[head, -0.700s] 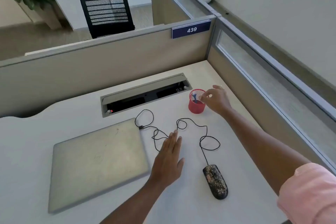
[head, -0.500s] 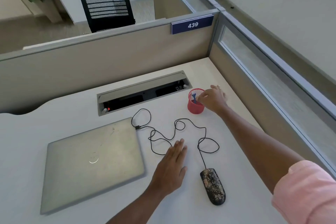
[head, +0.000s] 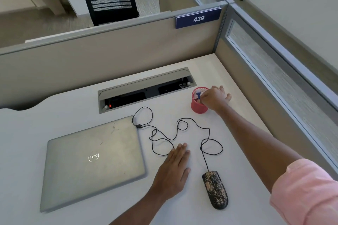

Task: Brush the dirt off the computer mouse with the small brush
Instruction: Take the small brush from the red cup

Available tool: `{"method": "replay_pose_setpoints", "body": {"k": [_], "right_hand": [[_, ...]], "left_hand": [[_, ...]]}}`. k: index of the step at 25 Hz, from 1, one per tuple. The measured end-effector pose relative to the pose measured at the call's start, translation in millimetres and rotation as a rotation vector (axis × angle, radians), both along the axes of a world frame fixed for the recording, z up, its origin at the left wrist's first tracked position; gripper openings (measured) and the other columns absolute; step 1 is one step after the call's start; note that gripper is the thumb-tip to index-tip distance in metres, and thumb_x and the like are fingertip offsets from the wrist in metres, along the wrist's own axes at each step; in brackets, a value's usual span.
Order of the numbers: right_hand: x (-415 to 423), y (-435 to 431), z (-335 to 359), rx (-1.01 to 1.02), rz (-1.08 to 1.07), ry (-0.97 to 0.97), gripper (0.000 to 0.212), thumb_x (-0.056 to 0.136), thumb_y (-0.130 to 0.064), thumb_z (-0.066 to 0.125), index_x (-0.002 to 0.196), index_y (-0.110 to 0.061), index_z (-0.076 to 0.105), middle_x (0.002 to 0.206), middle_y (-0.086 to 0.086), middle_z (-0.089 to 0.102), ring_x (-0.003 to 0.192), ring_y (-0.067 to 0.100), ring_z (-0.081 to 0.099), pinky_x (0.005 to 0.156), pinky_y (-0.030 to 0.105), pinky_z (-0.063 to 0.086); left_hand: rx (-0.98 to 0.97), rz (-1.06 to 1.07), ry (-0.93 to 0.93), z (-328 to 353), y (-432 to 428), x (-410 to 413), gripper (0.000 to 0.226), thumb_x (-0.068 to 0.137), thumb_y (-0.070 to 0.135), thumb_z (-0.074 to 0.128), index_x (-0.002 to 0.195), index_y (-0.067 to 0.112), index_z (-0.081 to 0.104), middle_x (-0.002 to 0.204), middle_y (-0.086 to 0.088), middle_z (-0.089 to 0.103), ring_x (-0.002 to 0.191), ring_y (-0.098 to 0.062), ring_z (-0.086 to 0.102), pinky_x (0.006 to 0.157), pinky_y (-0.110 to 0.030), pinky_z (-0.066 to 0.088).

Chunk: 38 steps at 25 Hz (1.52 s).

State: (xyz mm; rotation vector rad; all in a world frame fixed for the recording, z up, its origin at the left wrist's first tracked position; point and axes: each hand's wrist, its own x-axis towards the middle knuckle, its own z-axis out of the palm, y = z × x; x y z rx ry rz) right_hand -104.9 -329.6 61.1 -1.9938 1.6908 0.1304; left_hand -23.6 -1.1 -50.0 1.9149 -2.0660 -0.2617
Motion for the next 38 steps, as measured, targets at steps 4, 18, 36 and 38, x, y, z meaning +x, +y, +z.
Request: {"method": "replay_pose_setpoints", "body": {"k": [4, 18, 36, 38], "right_hand": [[-6, 2, 4, -0.052, -0.025, -0.077, 0.023, 0.089, -0.017, 0.074, 0.101, -0.031, 0.089, 0.139, 0.002, 0.063, 0.153, 0.031, 0.038, 0.126, 0.064, 0.022], [-35, 39, 49, -0.298, -0.154, -0.573, 0.006, 0.094, -0.024, 0.086, 0.099, -0.021, 0.085, 0.100, -0.003, 0.078, 0.093, 0.018, 0.070, 0.085, 0.037, 0.054], [-213, 293, 43, -0.052, -0.603, -0.912, 0.022, 0.101, 0.004, 0.072, 0.107, -0.016, 0.081, 0.080, 0.003, 0.080, 0.072, 0.021, 0.077, 0.070, 0.033, 0.067], [-229, 315, 36, -0.066, -0.670, -0.901, 0.023, 0.099, 0.003, 0.072, 0.106, -0.017, 0.082, 0.082, 0.003, 0.082, 0.073, 0.019, 0.078, 0.070, 0.031, 0.067]], "left_hand": [[-0.015, 0.007, 0.024, 3, 2, -1, 0.057, 0.115, 0.031, 0.054, 0.165, 0.005, 0.048, 0.183, -0.012, 0.025, 0.171, -0.028, 0.022, 0.136, -0.046, 0.029], [0.072, 0.088, 0.194, 24, 30, -17, 0.054, 0.114, 0.020, 0.047, 0.166, 0.008, 0.047, 0.183, 0.000, 0.021, 0.171, -0.018, 0.014, 0.138, -0.046, 0.027], [0.247, 0.155, 0.363, 37, 32, -83, 0.147, 0.052, 0.086, 0.093, 0.165, 0.009, 0.037, 0.185, -0.009, 0.011, 0.173, -0.027, 0.004, 0.141, -0.046, 0.007], [0.244, 0.151, 0.360, 38, 28, -87, 0.142, 0.052, 0.083, 0.095, 0.161, 0.009, 0.041, 0.185, -0.010, 0.013, 0.173, -0.028, 0.004, 0.141, -0.046, 0.005]]}}
